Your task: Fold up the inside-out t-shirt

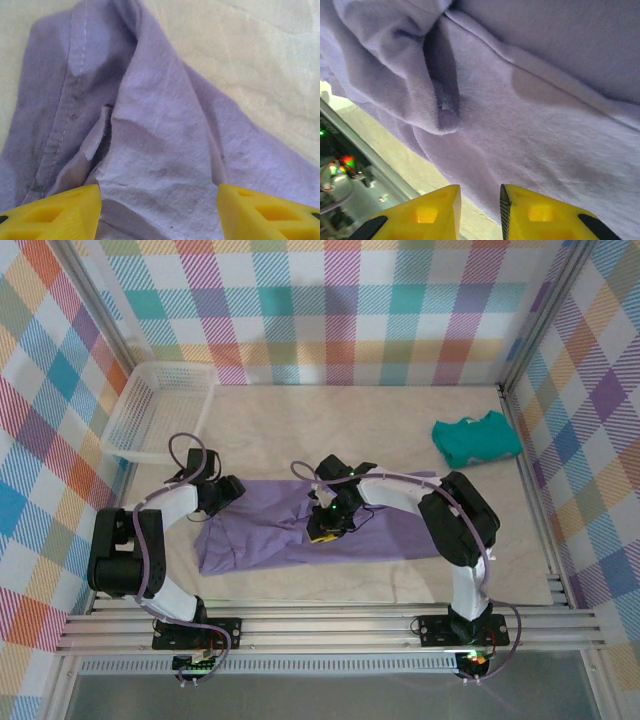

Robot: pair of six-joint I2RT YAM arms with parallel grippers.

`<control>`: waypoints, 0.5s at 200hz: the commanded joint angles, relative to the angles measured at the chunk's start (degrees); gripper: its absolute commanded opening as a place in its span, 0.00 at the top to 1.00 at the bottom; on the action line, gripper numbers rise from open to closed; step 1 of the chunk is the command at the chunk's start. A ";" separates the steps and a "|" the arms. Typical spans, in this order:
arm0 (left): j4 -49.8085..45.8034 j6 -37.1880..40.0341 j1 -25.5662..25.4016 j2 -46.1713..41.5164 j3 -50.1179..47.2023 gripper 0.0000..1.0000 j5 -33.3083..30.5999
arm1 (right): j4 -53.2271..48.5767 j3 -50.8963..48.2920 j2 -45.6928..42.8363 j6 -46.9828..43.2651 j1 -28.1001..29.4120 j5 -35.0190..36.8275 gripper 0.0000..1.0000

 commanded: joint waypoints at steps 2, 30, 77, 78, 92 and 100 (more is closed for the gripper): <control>-2.44 0.99 -0.05 -3.61 2.60 0.35 -0.97 | 4.87 0.05 -6.50 -7.30 2.00 2.37 0.72; -6.96 0.83 0.19 -8.82 2.84 0.30 -2.95 | 16.41 -0.77 -3.67 -6.21 3.53 -1.18 0.73; -12.09 0.82 5.38 -12.37 -0.56 0.10 -6.29 | 21.25 3.26 7.00 -0.23 4.14 4.19 0.83; -12.15 0.85 5.48 -12.38 -0.65 0.10 -6.29 | 21.21 3.23 7.11 -0.08 4.16 4.35 0.83; -12.56 1.02 6.28 -12.28 -1.70 0.06 -6.37 | 21.34 2.56 8.25 0.91 4.42 5.25 0.85; -12.32 1.37 6.28 -12.14 -2.27 0.03 -5.72 | 21.55 1.88 8.31 1.03 4.62 5.47 0.86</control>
